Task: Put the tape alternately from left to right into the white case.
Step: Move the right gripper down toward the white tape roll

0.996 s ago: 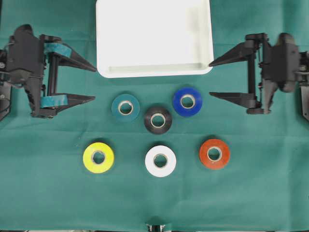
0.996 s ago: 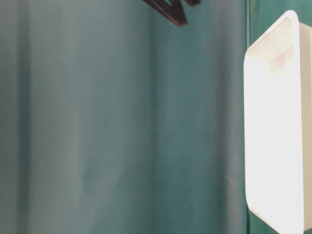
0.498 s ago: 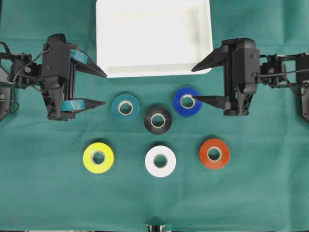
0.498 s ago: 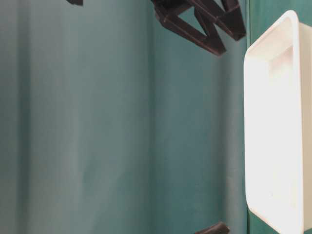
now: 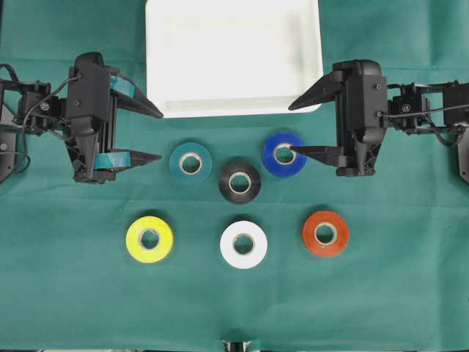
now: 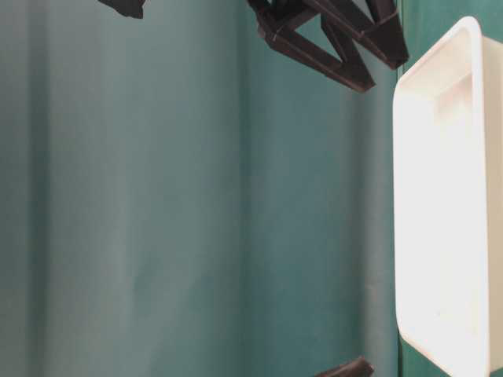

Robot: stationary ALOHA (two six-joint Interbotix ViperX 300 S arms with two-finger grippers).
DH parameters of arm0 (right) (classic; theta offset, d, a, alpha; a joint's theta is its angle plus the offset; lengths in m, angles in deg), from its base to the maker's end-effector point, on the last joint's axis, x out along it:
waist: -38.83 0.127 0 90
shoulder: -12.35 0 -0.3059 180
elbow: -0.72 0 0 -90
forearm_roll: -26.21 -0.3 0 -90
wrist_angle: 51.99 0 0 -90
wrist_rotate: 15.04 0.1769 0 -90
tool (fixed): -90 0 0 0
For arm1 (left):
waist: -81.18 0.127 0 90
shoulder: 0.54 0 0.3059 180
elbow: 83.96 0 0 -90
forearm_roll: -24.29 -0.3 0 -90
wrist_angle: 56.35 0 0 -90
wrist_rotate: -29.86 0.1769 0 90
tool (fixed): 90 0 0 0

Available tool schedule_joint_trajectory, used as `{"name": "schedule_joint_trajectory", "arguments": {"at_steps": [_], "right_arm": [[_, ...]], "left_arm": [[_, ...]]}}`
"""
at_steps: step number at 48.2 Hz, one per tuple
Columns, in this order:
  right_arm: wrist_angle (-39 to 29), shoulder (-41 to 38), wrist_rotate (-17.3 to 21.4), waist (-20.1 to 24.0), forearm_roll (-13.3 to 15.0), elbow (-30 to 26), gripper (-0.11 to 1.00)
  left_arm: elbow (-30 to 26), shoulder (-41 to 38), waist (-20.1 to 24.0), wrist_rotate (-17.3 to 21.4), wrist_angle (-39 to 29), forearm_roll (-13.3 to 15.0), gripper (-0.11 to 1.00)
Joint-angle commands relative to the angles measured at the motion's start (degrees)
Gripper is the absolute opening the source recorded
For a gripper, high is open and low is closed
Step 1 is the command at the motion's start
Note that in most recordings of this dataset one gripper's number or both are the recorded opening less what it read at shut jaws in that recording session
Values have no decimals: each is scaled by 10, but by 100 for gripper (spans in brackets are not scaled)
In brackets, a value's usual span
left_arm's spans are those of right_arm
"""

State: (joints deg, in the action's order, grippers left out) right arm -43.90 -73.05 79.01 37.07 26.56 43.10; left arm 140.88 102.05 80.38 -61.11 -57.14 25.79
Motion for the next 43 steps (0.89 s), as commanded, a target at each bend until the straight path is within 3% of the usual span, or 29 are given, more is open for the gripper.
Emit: {"name": "schedule_joint_trajectory", "arguments": {"at_steps": [1,20,30,43], "right_arm": [[3,4,1,-1,1,-10,86],[2,4,2,3,0,-12,86],[2,4,5,25,0,-15,86],[2,4,37,63,1,-16,86]], "left_arm": [[-14,4,-1,1,3,2,97],[-15,4,-1,1,3,2,96],[-15,4,-1,1,3,2,97],[-16,4,-1,1,3,2,97]]}}
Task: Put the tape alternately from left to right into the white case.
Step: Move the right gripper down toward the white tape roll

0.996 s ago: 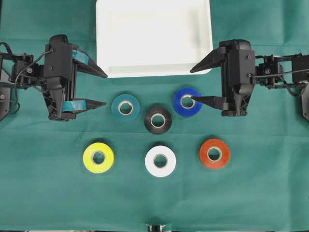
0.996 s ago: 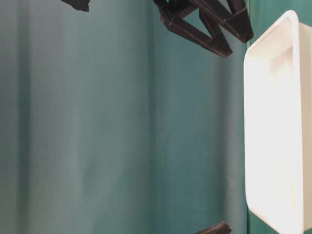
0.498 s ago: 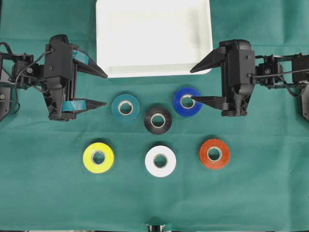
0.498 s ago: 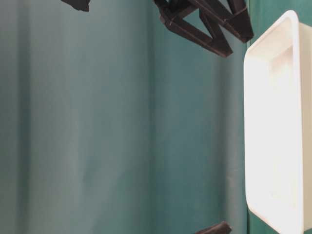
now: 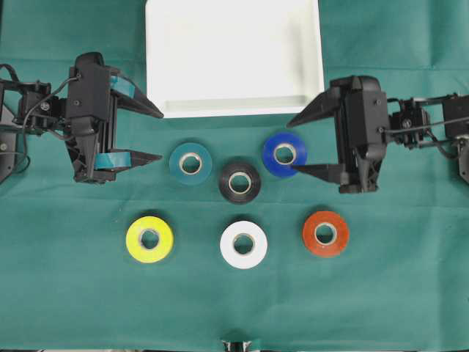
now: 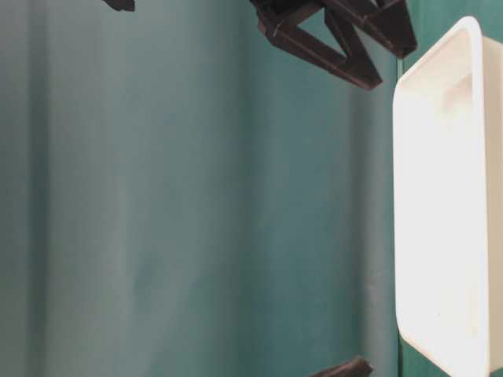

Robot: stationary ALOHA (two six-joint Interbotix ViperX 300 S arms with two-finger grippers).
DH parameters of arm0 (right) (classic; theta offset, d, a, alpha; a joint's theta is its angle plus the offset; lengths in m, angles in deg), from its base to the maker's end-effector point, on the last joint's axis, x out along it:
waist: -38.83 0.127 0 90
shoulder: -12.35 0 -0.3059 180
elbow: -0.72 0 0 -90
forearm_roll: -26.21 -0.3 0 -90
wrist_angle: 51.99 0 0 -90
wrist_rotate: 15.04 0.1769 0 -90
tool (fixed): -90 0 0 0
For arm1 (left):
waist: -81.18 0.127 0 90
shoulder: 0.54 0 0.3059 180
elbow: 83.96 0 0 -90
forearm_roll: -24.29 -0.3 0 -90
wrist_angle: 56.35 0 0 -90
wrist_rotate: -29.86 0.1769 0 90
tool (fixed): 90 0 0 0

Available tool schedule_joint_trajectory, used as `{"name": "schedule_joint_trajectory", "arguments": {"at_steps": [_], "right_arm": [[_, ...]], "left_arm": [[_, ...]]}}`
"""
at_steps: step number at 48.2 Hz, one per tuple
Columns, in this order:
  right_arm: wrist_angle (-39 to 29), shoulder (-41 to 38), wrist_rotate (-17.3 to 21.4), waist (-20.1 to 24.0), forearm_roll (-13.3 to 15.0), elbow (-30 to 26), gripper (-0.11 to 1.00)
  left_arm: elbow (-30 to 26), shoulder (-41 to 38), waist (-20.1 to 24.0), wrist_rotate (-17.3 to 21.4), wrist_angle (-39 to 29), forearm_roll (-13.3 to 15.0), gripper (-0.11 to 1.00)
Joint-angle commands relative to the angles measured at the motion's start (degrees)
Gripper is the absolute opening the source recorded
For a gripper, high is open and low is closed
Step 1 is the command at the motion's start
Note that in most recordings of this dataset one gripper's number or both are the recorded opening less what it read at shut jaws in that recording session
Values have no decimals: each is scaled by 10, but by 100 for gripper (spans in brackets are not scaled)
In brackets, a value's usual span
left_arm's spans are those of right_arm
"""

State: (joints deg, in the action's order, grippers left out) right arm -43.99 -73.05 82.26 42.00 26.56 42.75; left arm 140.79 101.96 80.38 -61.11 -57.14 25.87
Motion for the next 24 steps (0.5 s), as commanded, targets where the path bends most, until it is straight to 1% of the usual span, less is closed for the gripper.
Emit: {"name": "schedule_joint_trajectory", "arguments": {"at_steps": [1,15,24], "right_arm": [[3,4,6,18,0,-12,86],[3,-21,12,78,1,-31,86],[3,-38,12,95,0,-47,86]], "left_arm": [[-15,4,-1,1,2,1,97],[-15,4,-1,1,2,1,96],[-15,4,-1,1,2,1,96]]}}
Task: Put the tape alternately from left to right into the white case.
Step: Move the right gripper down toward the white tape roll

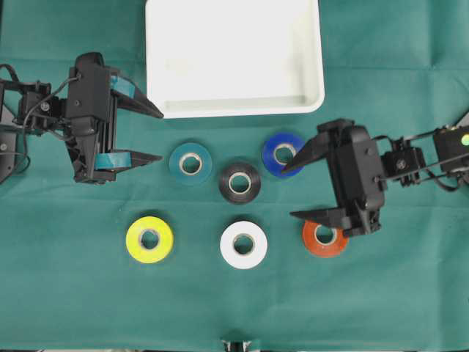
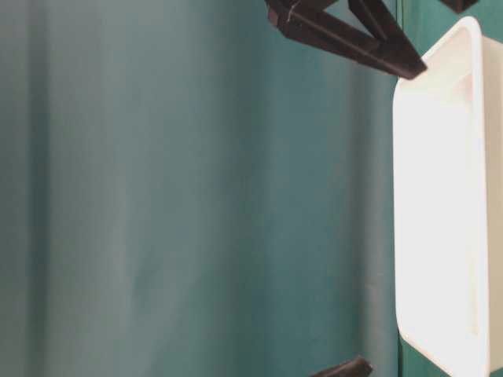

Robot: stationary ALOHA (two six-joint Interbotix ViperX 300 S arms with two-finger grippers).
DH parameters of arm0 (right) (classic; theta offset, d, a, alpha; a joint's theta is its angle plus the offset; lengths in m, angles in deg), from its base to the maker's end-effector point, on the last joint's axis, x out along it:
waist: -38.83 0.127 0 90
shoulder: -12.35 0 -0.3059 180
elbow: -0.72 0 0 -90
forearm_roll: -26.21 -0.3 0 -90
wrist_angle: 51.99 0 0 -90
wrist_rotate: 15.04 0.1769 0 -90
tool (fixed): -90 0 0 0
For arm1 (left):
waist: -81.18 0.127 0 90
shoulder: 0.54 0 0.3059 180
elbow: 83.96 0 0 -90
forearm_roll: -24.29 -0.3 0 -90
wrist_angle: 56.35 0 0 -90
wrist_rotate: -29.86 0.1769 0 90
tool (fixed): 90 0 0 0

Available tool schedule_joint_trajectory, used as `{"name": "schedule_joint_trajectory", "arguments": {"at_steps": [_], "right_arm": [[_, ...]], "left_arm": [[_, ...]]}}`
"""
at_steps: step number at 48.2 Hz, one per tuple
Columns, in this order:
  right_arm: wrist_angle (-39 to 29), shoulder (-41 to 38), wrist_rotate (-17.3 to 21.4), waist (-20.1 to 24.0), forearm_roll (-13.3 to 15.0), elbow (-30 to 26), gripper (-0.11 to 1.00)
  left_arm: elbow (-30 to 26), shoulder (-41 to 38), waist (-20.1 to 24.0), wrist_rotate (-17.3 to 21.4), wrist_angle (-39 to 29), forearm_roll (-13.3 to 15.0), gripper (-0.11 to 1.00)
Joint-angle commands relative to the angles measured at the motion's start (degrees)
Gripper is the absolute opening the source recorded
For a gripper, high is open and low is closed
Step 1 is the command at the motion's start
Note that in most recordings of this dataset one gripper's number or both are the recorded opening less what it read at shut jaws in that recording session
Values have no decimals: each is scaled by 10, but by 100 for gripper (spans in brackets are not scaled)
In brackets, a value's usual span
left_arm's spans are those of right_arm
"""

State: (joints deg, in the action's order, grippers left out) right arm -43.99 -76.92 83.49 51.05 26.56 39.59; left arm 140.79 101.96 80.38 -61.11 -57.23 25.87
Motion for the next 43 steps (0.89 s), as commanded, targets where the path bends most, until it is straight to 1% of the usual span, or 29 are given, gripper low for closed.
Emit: {"name": "schedule_joint_trajectory", "arguments": {"at_steps": [1,12,30,43], "right_arm": [[3,-1,0,5,0,-17,86],[-24,-19,0,14,1,-35,86],[-142,-111,-2,54,1,-134,86],[-149,-171,0,86,0,-183,86]], "left_arm": [[-15,4,-1,1,3,1,96],[-15,4,1,1,3,1,96],[-13,3,11,0,3,1,96],[-13,1,18,0,3,1,96]]}}
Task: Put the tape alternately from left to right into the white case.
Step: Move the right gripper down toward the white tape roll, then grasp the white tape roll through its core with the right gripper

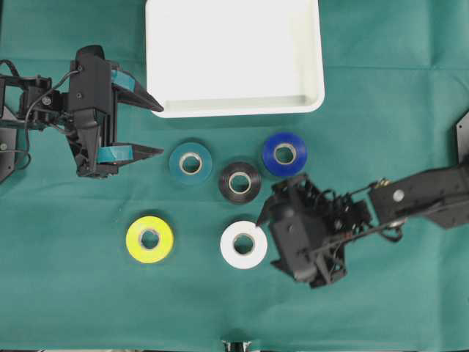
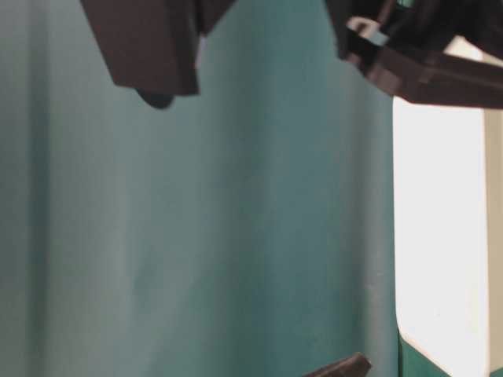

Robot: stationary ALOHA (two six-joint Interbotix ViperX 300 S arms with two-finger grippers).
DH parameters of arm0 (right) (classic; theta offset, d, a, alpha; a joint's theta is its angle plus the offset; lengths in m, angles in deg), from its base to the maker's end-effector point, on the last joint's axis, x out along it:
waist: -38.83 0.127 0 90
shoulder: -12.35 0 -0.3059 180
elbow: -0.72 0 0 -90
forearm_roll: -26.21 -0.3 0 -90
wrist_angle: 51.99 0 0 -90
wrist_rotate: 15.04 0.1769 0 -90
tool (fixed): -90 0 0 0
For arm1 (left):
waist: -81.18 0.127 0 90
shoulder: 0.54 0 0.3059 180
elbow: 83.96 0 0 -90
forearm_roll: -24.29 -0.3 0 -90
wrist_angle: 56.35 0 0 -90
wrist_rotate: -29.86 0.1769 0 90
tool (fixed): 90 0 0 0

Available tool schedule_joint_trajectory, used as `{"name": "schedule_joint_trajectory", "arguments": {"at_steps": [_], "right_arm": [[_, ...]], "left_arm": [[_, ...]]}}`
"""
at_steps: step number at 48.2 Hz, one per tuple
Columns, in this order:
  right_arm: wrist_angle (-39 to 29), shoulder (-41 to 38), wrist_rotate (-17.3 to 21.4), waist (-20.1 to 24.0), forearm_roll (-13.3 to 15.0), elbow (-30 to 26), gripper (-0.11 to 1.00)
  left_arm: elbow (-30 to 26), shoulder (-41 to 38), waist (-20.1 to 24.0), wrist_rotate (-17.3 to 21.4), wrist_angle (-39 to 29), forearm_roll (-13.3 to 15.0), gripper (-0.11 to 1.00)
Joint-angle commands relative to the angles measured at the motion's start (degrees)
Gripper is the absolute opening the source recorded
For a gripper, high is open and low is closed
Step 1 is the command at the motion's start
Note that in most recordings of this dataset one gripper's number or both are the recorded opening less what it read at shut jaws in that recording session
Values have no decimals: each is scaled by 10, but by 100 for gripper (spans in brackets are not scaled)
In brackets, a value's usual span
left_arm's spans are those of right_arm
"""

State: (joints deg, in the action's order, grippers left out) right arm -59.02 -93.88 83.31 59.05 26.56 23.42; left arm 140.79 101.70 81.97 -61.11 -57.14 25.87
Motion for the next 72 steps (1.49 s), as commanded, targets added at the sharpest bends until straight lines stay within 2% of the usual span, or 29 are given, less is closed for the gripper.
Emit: {"name": "schedule_joint_trajectory", "arguments": {"at_steps": [1,26,35,52,59,72], "right_arm": [[1,-6,2,8,0,-25,86],[-26,-77,11,22,1,-91,86],[-40,-86,28,22,1,-97,85],[-37,-110,32,17,3,-98,86],[-38,-119,48,11,3,-98,86],[-37,-120,58,9,25,-101,84]], "left_arm": [[-13,4,2,0,2,1,96],[-4,4,1,0,2,1,96],[-1,4,1,0,2,1,96],[2,4,1,0,2,1,96],[2,4,2,0,3,1,96],[2,4,2,0,2,1,96]]}}
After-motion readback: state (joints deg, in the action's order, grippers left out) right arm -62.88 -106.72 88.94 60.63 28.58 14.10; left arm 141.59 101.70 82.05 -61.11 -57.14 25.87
